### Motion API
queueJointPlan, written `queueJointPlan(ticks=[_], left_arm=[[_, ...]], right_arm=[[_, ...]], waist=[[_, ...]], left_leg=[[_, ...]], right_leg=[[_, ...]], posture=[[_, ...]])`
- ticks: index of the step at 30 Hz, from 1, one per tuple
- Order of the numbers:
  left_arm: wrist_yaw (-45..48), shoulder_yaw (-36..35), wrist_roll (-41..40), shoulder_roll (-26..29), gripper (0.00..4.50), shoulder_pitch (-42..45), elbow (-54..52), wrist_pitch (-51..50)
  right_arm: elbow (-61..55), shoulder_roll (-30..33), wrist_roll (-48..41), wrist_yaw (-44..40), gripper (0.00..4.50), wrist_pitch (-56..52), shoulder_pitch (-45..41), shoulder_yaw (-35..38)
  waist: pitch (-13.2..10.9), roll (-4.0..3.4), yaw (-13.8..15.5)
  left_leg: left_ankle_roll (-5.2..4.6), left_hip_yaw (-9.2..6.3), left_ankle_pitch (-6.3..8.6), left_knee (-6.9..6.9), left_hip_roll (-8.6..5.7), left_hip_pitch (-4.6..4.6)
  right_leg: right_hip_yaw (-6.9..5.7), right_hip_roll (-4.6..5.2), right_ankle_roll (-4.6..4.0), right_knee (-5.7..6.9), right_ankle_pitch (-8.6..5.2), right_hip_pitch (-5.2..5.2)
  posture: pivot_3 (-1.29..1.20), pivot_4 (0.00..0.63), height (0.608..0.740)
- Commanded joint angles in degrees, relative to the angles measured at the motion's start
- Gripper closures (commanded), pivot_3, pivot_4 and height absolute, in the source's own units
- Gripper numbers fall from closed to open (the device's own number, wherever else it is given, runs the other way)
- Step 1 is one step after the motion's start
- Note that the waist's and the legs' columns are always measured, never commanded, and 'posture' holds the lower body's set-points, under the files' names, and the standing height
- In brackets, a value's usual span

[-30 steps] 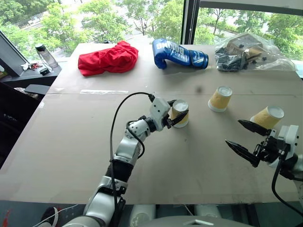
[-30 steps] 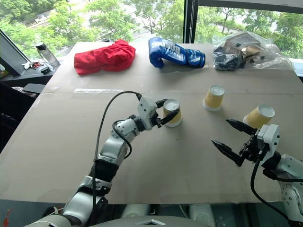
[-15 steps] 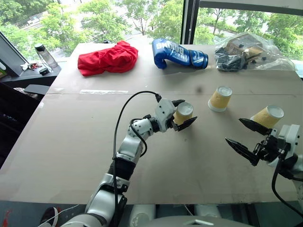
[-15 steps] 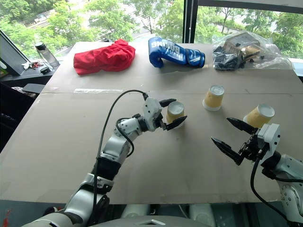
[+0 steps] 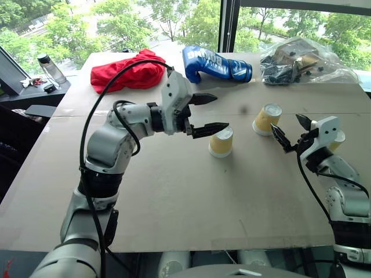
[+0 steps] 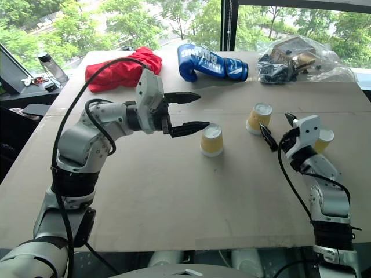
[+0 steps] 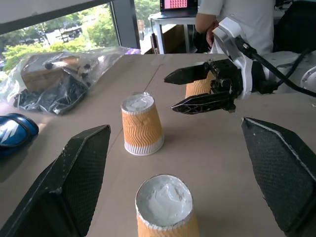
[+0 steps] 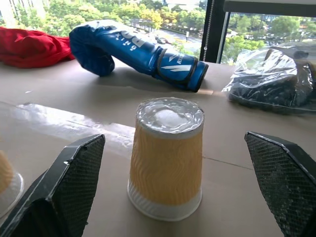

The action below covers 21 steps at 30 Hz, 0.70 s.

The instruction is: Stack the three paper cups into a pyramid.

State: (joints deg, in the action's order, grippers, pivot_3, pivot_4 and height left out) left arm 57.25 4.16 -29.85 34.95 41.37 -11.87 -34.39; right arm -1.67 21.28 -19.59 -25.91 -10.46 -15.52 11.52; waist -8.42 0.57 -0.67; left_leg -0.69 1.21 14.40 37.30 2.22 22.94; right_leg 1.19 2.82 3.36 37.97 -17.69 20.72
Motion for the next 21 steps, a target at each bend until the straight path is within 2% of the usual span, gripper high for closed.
queueJointPlan(ticks=[1,8,16,19,21], left_arm=[[1.48,-2.46,-2.8,2.63,0.13,1.41,-3.39,-2.8],[1.21,-3.8,-3.27,5.88,0.13,0.83,-5.91,-4.66],[-0.36,-4.65,-4.38,6.09,0.13,-0.07,-8.12,-5.93],[-0.81,-4.82,-4.57,6.03,0.0,-0.26,-8.34,-6.21],[-1.17,-5.03,-4.88,5.79,0.0,-0.36,-8.36,-6.56]], right_arm=[[3.97,-1.6,0.19,1.32,0.0,1.03,-4.33,-0.12],[15.29,-5.21,0.87,1.69,0.0,3.09,-12.03,-0.33],[19.8,-6.92,1.68,1.77,0.0,5.74,-14.9,-0.56],[20.63,-6.72,2.48,1.61,0.91,7.41,-15.28,-0.91],[20.91,-6.62,2.97,1.37,1.83,8.14,-15.39,-1.22]], waist=[[-0.01,-0.02,0.11],[-0.11,0.0,-0.11],[-0.12,0.0,-0.19],[-0.13,0.0,-0.22],[-0.13,0.0,-0.23]], left_leg=[[0.0,-0.01,0.0,-0.03,-0.01,0.03],[0.01,0.03,-0.01,-0.1,0.01,0.1],[0.02,0.07,-0.01,-0.1,0.02,0.11],[0.01,0.06,-0.01,-0.1,0.02,0.11],[0.01,0.07,-0.01,-0.1,0.02,0.11]], right_leg=[[0.01,0.01,0.01,-0.02,-0.01,0.02],[0.09,0.0,0.05,0.03,-0.03,0.18],[0.13,0.0,0.05,0.04,-0.03,0.21],[0.13,0.0,0.05,0.06,-0.03,0.21],[0.13,0.0,0.05,0.06,-0.03,0.22]], posture=[[0.0,0.15,0.74],[0.0,0.15,0.74],[0.0,0.15,0.74],[0.0,0.15,0.74],[0.0,0.15,0.74]])
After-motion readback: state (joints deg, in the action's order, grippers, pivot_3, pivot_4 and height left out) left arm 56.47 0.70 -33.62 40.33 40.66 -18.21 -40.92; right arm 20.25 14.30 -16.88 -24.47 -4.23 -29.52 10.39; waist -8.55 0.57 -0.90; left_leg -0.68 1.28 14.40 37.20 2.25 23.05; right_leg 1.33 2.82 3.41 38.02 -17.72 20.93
